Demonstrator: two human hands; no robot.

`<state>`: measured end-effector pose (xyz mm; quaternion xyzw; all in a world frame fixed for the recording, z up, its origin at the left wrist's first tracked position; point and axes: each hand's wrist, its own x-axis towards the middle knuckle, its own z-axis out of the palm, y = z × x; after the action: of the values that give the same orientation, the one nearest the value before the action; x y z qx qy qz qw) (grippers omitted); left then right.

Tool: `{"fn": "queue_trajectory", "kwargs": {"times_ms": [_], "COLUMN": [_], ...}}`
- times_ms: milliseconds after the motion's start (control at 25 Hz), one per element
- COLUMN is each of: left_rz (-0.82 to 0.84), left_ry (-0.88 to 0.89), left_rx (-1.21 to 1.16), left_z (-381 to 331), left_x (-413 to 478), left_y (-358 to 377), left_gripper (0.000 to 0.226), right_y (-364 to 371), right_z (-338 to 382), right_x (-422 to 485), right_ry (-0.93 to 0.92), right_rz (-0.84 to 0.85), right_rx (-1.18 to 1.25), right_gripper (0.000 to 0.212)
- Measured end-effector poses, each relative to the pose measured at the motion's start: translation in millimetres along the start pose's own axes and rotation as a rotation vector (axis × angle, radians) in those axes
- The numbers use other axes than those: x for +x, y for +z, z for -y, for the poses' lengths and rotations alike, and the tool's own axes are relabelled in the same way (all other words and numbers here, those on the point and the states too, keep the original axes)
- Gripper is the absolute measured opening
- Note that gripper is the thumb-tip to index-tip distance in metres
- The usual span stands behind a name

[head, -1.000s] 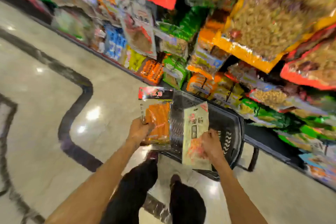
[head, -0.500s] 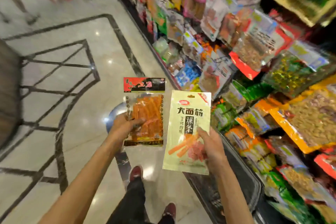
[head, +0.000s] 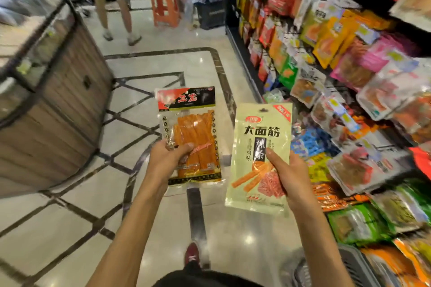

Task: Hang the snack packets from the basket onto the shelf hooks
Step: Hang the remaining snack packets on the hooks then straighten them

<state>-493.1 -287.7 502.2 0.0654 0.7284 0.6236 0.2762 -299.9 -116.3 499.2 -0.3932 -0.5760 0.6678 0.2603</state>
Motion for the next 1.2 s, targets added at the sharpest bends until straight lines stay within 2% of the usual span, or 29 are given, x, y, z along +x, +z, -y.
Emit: {"fn": "queue_trajectory", "kwargs": {"times_ms": [240,480,720,920,1040,1200], "left_rz": [-0.016,-0.002,-0.003,-0.03,0.012,0.105], "left_ry": [0.017,0.038,0.029,0.078,0.073,0.092], "left_rx": [0.022,0.033,0.037,0.042,0.014,0.0], "left_z": [-40.7,-84.3,-137.0,-188.0,-212.5,-244.1], "left_x": [106.2,217.0,346.1,450.2,508.8,593.7], "left_y": [-54.6,-66.4,-45.2,-18.9,1.1,38.8], "left_gripper": [0.024,0.022,0.02,0.024,0.022,0.024], "right_y": [102.9,165.1,200.2,222.1,229.7,228.2], "right_z": [31.3,50.7,76.7,121.9,143.3,175.5], "right_x": [88.3,191.3,321.2,433.7,491.6,564.2], "right_ry": [-0.046,-0.067,-0.101,-0.156,-0.154,-0.165], "right_rz": [0.026,-0.003,-0.011,-0.034,-0.073,-0.129], "right_rx": [0.024,0.039,0.018,-0.026,-0.016,0.011], "right_gripper": [0.012,0.01,0.018,0.01,0.016,0.013]}}
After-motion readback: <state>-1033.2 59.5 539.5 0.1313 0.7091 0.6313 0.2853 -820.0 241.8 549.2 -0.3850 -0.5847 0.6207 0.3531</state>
